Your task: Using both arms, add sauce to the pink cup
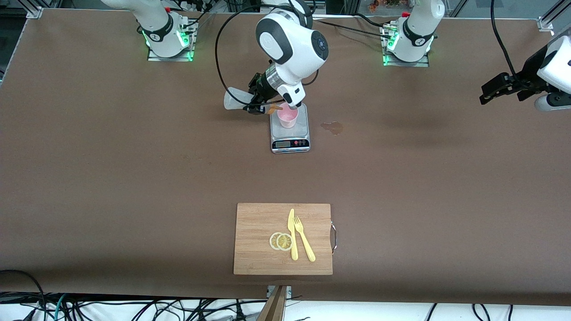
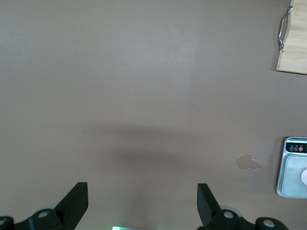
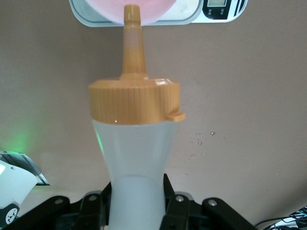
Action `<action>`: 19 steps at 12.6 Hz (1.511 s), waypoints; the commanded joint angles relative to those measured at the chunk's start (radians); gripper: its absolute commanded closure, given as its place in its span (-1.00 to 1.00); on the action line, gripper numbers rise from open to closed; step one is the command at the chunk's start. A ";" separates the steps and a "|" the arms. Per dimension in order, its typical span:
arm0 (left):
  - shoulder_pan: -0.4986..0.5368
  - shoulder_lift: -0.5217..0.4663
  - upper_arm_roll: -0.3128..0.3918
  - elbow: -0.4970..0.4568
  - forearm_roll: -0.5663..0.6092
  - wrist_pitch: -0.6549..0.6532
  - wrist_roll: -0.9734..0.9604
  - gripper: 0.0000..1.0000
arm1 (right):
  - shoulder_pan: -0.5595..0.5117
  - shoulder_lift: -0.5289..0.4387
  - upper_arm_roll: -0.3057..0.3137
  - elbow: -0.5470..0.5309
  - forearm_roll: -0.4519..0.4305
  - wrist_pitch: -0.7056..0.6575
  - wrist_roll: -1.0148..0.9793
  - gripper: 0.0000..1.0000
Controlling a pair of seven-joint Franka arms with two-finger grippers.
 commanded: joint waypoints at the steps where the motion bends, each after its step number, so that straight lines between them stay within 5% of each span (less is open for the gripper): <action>1: 0.004 -0.027 -0.003 -0.023 0.004 -0.001 0.018 -1.00 | 0.011 -0.015 -0.005 0.009 -0.018 -0.025 0.005 1.00; 19: 0.004 -0.027 -0.003 -0.023 0.004 -0.001 0.018 -1.00 | 0.020 -0.015 -0.006 0.069 -0.055 -0.056 -0.002 1.00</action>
